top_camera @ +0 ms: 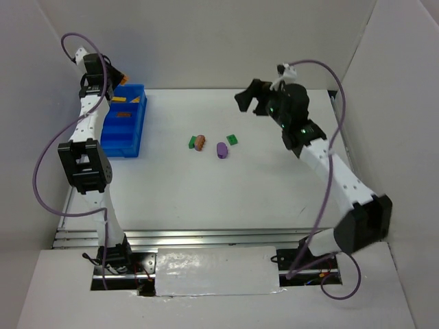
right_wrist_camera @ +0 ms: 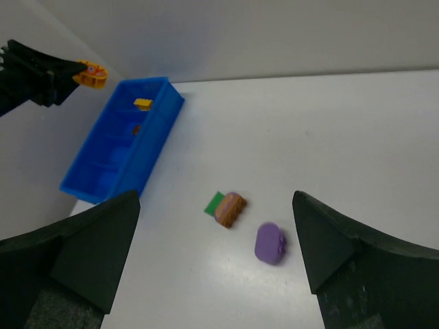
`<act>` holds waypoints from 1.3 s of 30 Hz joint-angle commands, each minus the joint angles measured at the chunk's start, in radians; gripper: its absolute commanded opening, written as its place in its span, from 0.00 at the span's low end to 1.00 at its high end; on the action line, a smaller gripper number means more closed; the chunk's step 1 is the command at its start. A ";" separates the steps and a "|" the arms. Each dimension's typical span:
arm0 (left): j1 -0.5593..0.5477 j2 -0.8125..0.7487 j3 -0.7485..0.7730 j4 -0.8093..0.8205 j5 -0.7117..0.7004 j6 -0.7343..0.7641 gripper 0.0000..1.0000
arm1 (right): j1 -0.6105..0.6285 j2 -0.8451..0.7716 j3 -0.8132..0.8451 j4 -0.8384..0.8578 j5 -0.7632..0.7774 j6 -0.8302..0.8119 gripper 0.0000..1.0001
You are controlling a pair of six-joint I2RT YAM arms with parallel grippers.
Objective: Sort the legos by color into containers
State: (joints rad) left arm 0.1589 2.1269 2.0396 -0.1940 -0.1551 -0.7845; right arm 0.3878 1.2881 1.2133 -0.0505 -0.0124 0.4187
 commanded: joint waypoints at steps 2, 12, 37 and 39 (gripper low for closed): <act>0.004 -0.097 -0.097 0.122 -0.072 -0.020 0.00 | -0.122 0.355 0.313 0.017 -0.250 -0.034 1.00; -0.004 -0.059 -0.054 0.195 -0.077 -0.044 0.00 | -0.233 0.729 0.487 0.089 -0.288 0.132 1.00; 0.122 0.347 0.208 0.349 0.246 -0.022 0.09 | -0.377 0.803 0.669 0.149 -0.485 0.124 1.00; 0.122 0.350 0.203 0.357 0.229 -0.021 0.15 | -0.380 0.798 0.661 0.147 -0.482 0.134 1.00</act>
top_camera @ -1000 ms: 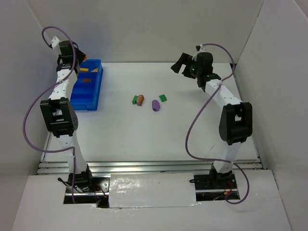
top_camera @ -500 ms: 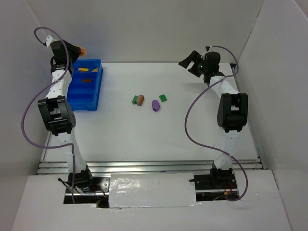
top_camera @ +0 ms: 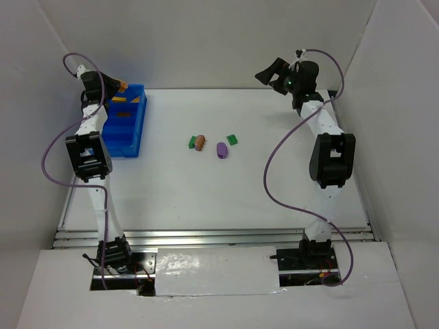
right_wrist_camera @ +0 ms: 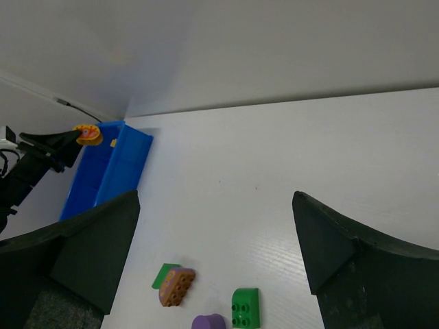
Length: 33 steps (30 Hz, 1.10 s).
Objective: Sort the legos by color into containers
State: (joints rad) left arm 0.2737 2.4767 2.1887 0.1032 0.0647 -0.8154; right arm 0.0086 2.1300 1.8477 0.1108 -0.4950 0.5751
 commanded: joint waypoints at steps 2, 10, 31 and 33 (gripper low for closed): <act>0.009 0.005 0.045 0.062 0.001 0.016 0.21 | -0.001 -0.039 0.031 -0.013 0.003 -0.023 1.00; 0.007 0.001 0.015 0.101 -0.022 0.032 0.81 | -0.001 0.050 0.165 -0.078 0.001 -0.021 1.00; -0.116 -0.182 0.151 -0.020 -0.267 0.265 1.00 | 0.002 0.137 0.372 -0.263 0.056 -0.023 1.00; -0.114 -0.211 0.122 -0.045 -0.279 0.233 1.00 | 0.014 0.124 0.364 -0.298 0.070 -0.024 1.00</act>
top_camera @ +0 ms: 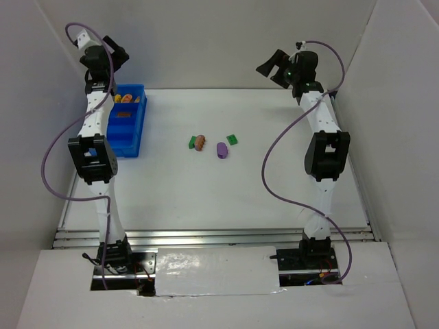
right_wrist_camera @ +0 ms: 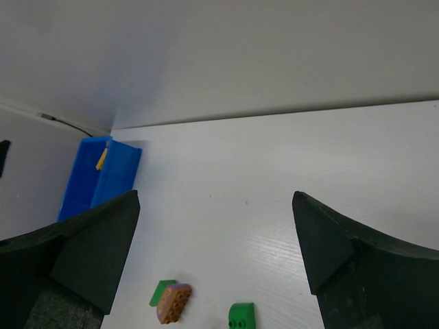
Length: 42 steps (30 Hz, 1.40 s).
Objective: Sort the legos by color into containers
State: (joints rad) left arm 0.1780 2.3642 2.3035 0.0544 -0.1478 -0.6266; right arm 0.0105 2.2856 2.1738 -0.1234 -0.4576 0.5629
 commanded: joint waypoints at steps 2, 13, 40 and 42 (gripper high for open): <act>-0.017 -0.111 -0.015 0.016 -0.044 0.024 1.00 | 0.016 -0.044 0.041 -0.106 0.071 -0.029 1.00; -0.015 -0.095 0.073 -0.001 -0.036 -0.099 1.00 | 0.126 -0.144 0.008 -0.607 0.333 -0.101 1.00; -0.213 -0.732 -0.590 -0.531 0.030 -0.010 0.99 | 0.454 -0.245 -0.207 -0.710 0.520 -0.162 0.89; -0.244 -0.770 -0.667 -0.593 0.016 0.010 0.99 | 0.473 -0.284 -0.285 -0.664 0.534 -0.159 0.89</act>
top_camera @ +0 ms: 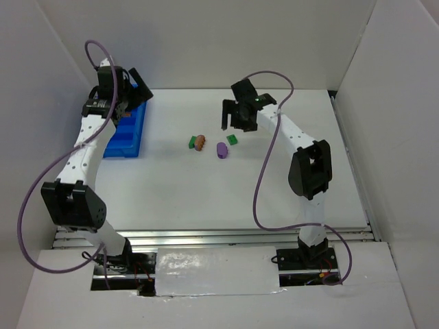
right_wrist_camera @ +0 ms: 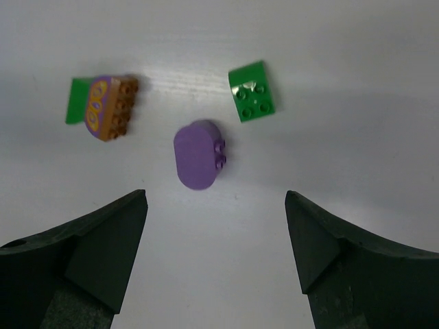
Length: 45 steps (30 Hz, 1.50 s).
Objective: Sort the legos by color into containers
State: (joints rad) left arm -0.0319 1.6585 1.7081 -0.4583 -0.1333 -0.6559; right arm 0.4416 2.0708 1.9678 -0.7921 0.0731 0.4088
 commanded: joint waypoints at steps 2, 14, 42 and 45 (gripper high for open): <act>-0.057 -0.112 -0.133 -0.100 0.014 0.053 0.99 | 0.051 -0.081 -0.112 0.046 0.023 0.007 0.87; -0.106 -0.147 -0.085 -0.344 0.094 0.151 0.99 | 0.123 -0.020 -0.053 -0.016 0.159 0.027 0.85; -0.135 -0.051 -0.110 -0.326 0.149 0.131 0.99 | 0.149 0.198 -0.055 0.034 0.160 -0.041 0.74; -0.138 -0.052 -0.113 -0.326 0.153 0.131 0.99 | 0.143 0.215 -0.046 0.053 0.146 -0.050 0.74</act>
State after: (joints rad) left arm -0.1627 1.6344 1.5974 -0.8005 -0.0002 -0.5484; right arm 0.5945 2.2616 1.9209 -0.7994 0.2253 0.3813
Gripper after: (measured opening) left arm 0.990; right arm 0.742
